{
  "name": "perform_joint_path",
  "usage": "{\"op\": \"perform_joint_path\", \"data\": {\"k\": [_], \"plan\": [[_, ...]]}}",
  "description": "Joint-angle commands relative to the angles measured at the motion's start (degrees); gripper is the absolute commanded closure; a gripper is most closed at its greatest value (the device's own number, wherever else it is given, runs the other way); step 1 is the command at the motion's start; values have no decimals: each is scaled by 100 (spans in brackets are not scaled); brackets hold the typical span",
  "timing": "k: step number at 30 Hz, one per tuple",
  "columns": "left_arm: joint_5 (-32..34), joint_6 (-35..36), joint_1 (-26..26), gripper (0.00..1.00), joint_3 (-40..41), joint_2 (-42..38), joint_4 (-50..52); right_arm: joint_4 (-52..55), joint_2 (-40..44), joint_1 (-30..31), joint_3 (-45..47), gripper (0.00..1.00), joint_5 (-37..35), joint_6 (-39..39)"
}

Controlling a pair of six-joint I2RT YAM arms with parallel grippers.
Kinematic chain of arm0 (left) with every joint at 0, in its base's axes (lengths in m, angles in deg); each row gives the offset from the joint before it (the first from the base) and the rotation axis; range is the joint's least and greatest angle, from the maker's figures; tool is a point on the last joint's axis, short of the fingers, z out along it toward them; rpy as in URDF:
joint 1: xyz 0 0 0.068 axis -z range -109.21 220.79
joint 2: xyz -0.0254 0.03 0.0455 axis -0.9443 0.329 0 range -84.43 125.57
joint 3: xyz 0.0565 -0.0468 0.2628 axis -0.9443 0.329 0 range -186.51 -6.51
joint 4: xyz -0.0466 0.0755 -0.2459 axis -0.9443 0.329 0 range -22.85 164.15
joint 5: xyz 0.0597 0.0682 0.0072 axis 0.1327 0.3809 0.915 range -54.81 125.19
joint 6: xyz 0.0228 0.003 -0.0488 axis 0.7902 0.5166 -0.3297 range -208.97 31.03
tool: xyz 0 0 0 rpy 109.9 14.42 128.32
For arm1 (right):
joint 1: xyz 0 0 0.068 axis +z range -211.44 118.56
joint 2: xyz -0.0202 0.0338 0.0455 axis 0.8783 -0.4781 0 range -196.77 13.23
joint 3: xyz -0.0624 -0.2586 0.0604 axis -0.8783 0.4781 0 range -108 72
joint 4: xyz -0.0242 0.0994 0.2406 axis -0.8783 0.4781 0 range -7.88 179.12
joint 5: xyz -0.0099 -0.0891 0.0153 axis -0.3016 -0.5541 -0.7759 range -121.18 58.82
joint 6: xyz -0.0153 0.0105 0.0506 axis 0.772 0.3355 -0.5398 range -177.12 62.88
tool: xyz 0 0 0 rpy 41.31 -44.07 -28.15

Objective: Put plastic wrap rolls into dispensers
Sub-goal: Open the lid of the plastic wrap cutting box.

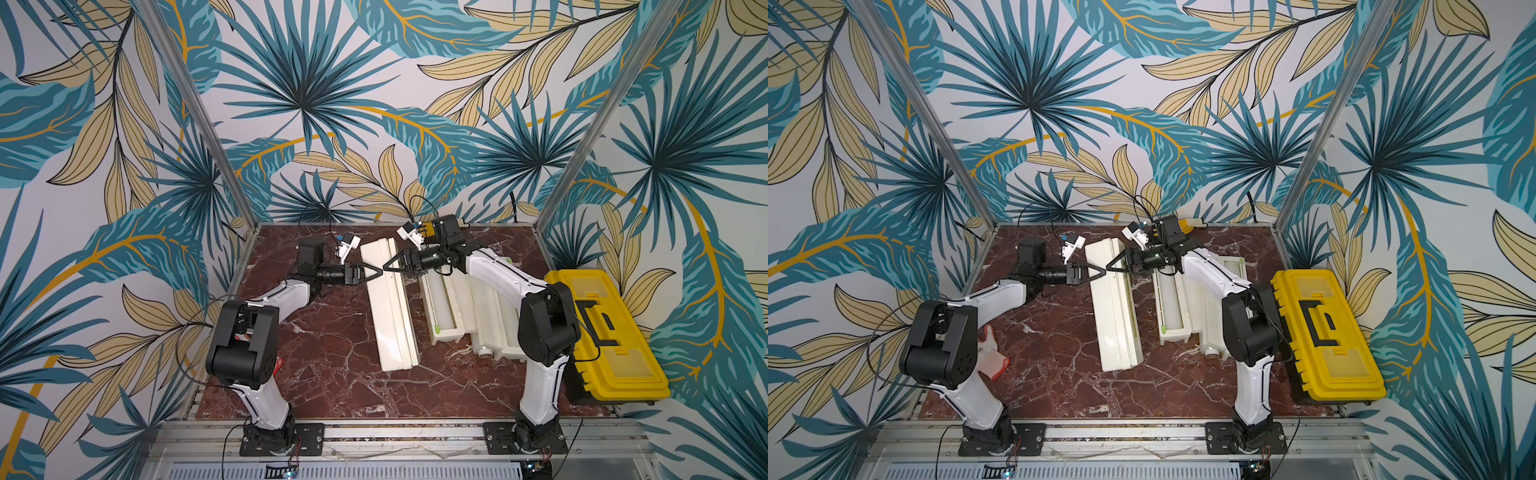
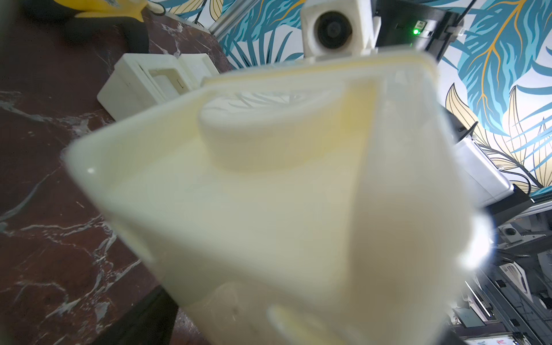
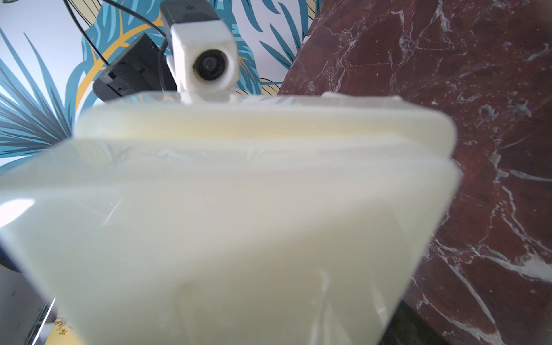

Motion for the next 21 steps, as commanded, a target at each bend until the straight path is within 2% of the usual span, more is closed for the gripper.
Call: {"op": "perform_joint_path", "data": {"k": [1, 3, 9, 10, 11, 13, 18, 21], "plan": [[-17, 17, 204, 0, -281, 136, -208, -1298, -52, 66, 103, 32, 816, -761], [80, 8, 250, 0, -289, 191, -208, -1693, -60, 60, 167, 32, 852, -1065], [650, -276, 324, 29, -386, 437, -217, -2283, -67, 74, 350, 33, 781, -1616], [833, -346, 354, 28, -381, 470, -217, -2382, -70, 75, 393, 33, 755, -1716], [995, -413, 370, 18, -371, 491, -217, -2462, -57, 79, 451, 34, 675, -1805], [1294, -477, 432, 9, -352, 500, -217, -2505, -31, 70, 523, 34, 558, -1841], [1657, -575, 588, 0, -358, 502, -217, -2335, -8, 75, 644, 34, 340, -1772], [2011, -764, 644, 0, -324, 511, -203, -2358, 17, 75, 720, 34, 255, -1817]]}}
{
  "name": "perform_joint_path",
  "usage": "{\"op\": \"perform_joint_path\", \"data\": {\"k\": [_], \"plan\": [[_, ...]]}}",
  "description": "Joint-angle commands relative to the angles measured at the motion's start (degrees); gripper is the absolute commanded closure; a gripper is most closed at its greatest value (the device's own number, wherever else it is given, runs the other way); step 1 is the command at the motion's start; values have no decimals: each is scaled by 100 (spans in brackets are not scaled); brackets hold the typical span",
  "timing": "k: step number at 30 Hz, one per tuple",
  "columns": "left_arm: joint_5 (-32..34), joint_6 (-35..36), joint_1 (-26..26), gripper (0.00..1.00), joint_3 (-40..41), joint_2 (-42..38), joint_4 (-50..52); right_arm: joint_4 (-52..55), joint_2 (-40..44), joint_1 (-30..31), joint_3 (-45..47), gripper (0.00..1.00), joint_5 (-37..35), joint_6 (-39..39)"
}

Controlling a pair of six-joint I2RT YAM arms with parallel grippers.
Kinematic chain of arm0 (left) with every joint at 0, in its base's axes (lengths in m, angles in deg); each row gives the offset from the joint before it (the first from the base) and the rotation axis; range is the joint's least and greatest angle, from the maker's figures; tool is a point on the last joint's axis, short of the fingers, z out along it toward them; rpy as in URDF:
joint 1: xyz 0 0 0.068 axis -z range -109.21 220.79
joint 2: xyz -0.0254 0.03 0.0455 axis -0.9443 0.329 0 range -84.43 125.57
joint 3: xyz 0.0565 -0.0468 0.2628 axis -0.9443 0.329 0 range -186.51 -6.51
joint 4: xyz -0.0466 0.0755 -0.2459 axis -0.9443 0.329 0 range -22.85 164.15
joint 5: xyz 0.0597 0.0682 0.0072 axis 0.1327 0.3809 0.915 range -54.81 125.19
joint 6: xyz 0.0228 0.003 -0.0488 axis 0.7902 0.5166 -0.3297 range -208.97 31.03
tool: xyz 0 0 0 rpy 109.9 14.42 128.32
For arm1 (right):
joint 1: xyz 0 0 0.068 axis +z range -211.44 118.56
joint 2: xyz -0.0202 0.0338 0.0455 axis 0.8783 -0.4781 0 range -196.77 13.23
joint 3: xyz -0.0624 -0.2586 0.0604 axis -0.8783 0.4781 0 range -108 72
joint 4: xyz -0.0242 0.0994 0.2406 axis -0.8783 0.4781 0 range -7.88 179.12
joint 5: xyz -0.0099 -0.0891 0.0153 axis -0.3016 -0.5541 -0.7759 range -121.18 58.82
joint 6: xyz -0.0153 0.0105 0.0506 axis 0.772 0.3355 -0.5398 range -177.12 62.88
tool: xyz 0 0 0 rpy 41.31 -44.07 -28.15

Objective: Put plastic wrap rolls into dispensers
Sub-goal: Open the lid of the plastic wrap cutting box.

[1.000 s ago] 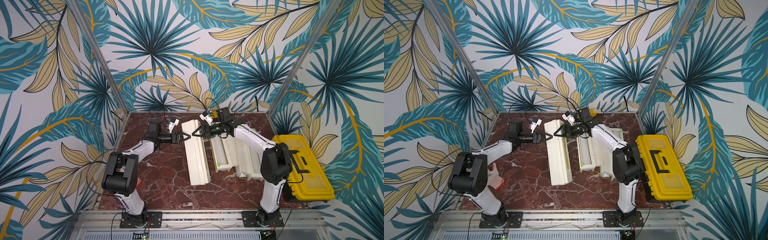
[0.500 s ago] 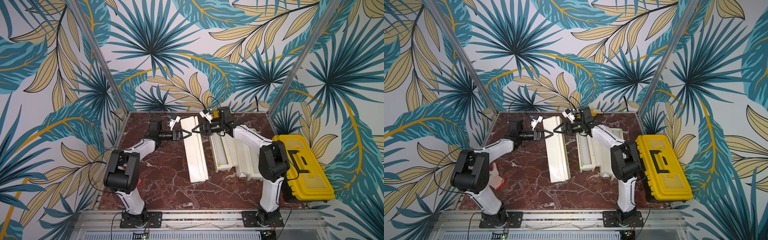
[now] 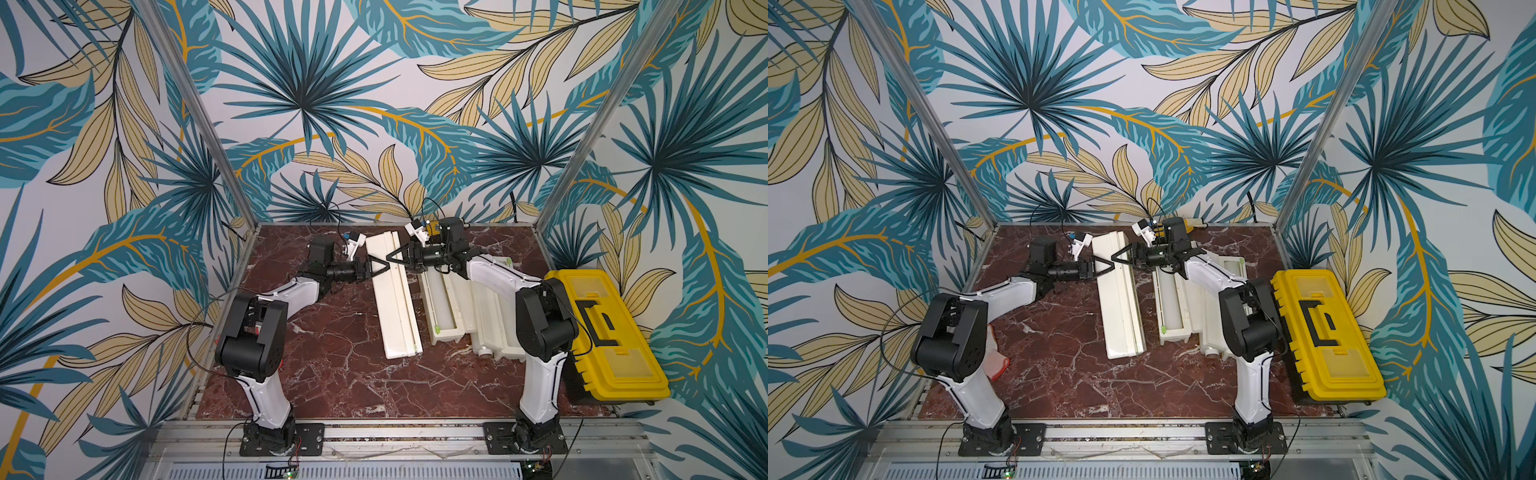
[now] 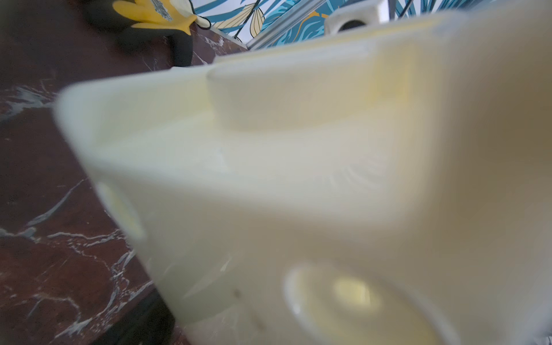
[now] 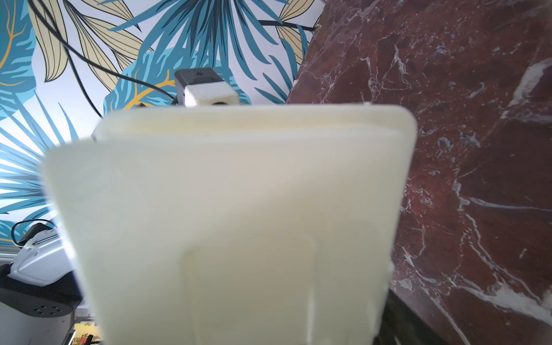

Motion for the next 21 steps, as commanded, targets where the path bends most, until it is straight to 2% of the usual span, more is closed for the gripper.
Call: {"op": "perform_joint_path", "data": {"k": [1, 10, 14, 16, 21], "plan": [[902, -74, 283, 0, -88, 152, -5, -421, 186, 297, 94, 34, 407, -401], [1371, -439, 439, 0, -72, 345, 59, -429, 100, 309, 116, 35, 64, -641], [1857, -397, 630, 0, -392, 510, 762, 187, 26, 309, 82, 35, -588, -705], [2044, -338, 690, 0, -569, 674, 1113, 32, -15, 321, 153, 35, -652, -942], [1933, -378, 738, 0, -720, 1093, 1199, -372, -132, 378, 271, 35, -706, -1361]]}}
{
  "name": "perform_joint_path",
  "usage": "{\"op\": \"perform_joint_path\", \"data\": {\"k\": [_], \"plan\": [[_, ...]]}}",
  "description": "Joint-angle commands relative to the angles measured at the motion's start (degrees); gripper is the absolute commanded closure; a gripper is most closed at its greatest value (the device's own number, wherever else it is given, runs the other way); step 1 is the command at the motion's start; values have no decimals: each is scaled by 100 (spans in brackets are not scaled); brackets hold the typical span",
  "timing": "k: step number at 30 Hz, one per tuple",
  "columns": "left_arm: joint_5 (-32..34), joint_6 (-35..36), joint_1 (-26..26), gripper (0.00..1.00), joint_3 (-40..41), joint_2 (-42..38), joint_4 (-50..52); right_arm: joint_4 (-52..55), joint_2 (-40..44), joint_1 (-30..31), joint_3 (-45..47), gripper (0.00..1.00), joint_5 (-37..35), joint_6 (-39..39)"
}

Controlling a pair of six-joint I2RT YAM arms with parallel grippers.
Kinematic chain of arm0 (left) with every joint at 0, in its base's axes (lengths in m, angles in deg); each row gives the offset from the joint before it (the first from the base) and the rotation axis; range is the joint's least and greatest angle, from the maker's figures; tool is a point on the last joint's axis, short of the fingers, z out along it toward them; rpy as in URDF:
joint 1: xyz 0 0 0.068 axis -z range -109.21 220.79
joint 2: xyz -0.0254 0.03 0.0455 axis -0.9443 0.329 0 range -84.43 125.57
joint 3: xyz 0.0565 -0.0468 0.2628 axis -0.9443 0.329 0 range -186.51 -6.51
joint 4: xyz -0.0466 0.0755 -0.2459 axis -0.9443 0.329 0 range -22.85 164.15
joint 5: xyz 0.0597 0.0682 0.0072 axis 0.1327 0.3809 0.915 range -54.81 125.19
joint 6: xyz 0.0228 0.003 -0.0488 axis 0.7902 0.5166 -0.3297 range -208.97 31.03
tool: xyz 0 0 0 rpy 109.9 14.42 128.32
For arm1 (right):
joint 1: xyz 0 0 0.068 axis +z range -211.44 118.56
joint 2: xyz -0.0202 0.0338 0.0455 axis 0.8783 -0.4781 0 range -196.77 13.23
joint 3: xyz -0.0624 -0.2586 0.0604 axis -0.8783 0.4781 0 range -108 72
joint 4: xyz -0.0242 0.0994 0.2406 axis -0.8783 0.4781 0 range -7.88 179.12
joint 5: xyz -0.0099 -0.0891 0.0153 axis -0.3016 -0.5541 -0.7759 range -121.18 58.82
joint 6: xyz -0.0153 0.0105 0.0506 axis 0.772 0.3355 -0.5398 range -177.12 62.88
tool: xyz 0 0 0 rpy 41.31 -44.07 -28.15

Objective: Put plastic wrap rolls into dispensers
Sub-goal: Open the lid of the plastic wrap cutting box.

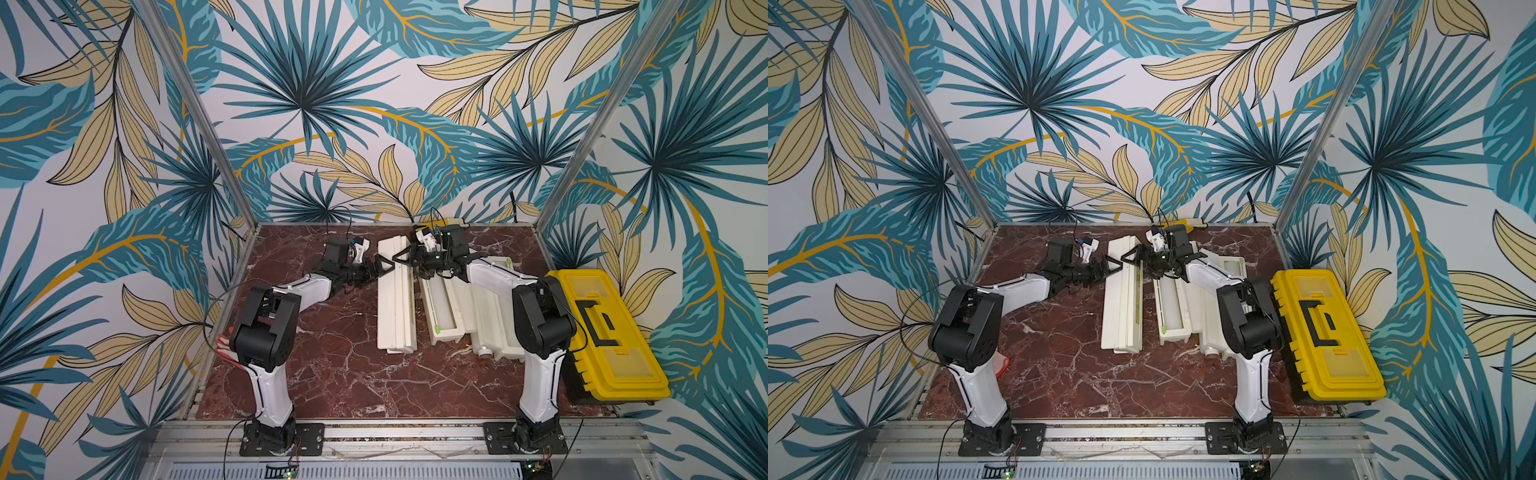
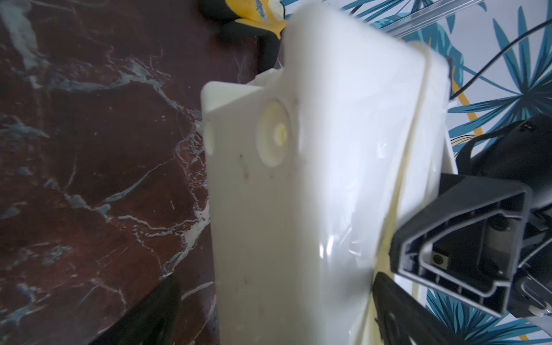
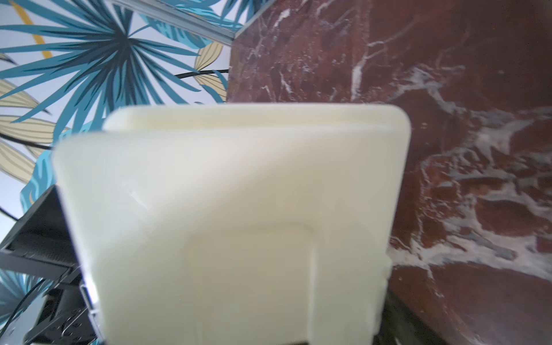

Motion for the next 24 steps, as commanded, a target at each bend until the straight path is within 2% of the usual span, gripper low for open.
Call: {"op": "perform_joint_path", "data": {"k": [1, 6, 10, 19, 21, 24], "plan": [[444, 124, 364, 0, -266, 428, 520, -491, 29, 486, -68, 35, 840, -531], [365, 438, 435, 0, -503, 633, 929, -177, -170, 537, -252, 34, 774, -567], [-381, 699, 513, 0, -648, 825, 929, -82, -397, 548, -369, 33, 908, -519], [-1432, 1226, 559, 0, -498, 830, 1007, 93, -643, 607, -382, 33, 1033, -287], [-1259, 1287, 558, 0, -550, 904, 1256, 106, -670, 618, -375, 33, 1026, -294], [-634, 1384, 558, 0, -663, 919, 1712, 244, -618, 653, -392, 33, 948, -197]]}}
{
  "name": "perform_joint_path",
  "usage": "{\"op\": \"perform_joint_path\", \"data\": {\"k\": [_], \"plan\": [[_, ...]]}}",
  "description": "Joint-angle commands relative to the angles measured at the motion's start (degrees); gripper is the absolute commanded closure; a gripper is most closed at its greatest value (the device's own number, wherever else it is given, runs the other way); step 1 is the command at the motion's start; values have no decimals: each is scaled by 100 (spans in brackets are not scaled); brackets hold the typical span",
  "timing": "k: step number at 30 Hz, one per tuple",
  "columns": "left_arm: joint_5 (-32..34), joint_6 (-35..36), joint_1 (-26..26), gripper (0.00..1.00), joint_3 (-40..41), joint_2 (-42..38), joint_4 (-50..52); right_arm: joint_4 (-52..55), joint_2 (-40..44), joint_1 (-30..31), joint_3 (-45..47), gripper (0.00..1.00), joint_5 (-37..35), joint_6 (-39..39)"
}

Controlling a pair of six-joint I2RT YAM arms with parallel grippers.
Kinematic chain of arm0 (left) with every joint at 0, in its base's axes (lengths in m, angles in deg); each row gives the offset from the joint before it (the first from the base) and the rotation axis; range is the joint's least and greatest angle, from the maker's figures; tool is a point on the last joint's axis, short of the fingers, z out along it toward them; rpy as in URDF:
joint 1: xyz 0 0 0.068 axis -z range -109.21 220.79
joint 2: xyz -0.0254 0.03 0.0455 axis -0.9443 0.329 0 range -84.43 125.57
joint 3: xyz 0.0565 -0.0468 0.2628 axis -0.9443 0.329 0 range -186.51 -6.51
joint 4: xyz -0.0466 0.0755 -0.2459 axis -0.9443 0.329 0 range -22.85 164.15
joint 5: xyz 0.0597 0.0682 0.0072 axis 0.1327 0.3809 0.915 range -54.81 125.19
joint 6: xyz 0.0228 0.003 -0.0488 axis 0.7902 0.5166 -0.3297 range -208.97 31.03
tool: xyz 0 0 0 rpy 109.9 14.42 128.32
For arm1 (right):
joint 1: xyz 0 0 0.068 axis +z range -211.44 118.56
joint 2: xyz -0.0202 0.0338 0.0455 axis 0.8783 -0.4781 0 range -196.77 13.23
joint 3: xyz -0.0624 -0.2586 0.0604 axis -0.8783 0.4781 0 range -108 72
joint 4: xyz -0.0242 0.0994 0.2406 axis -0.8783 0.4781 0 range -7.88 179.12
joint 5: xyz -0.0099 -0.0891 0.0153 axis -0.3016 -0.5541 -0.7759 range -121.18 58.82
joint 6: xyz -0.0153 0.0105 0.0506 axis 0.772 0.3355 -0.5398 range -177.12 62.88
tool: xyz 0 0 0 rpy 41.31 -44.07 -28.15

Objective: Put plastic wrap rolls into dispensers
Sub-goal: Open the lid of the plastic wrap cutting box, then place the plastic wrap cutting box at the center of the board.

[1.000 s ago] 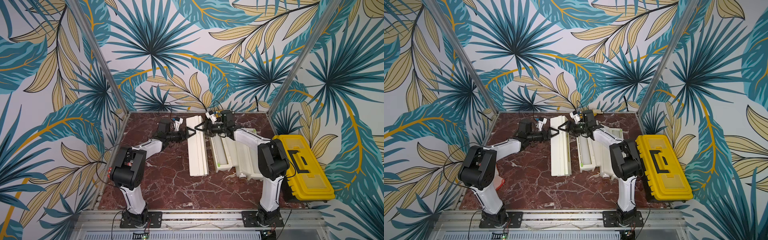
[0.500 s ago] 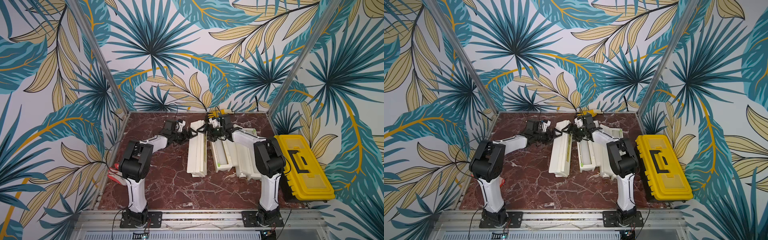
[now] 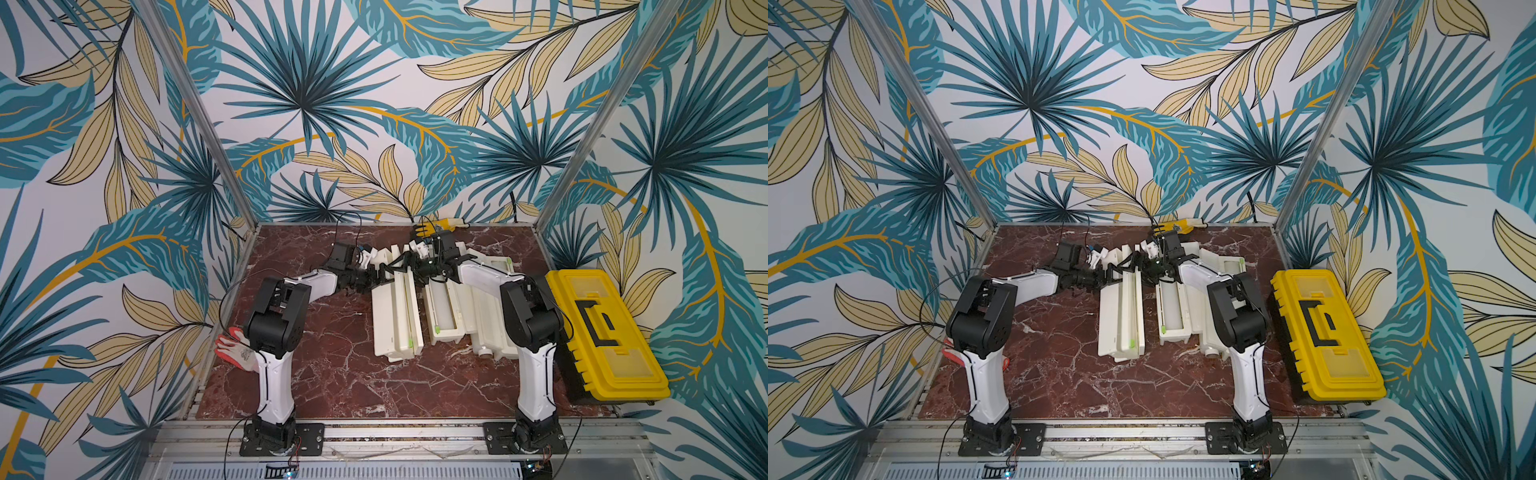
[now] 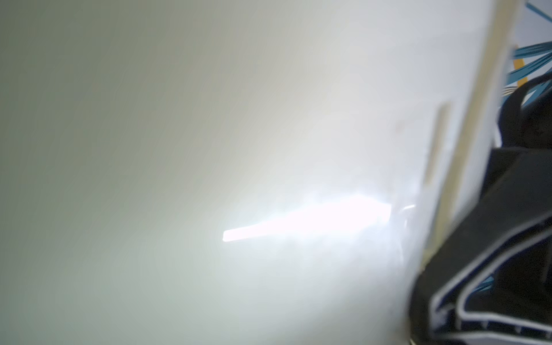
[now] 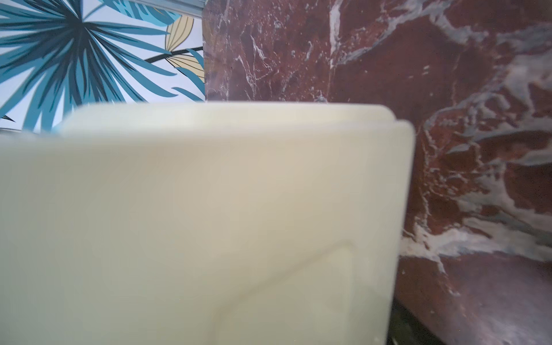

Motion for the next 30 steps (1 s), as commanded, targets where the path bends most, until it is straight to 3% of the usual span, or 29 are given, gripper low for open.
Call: {"op": "perform_joint_path", "data": {"k": [1, 4, 10, 18, 26, 30], "plan": [[321, 417, 508, 0, -165, 225, 889, -52, -61, 487, -117, 33, 651, -16], [1228, 583, 504, 1, -367, 168, 1735, 472, 69, 484, -204, 33, 394, 238], [1926, 676, 500, 3, -270, -84, 2125, 1603, 281, 484, -464, 33, -200, 658], [2099, 783, 225, 11, 53, -188, 2281, 2876, 457, 493, -973, 33, -862, 990], [2075, 742, 3, 21, 75, -208, 2324, 3131, 465, 488, -983, 34, -949, 1065], [2079, 722, -132, 22, 134, -188, 2376, 3443, 596, 505, -1026, 34, -1331, 1115]]}}
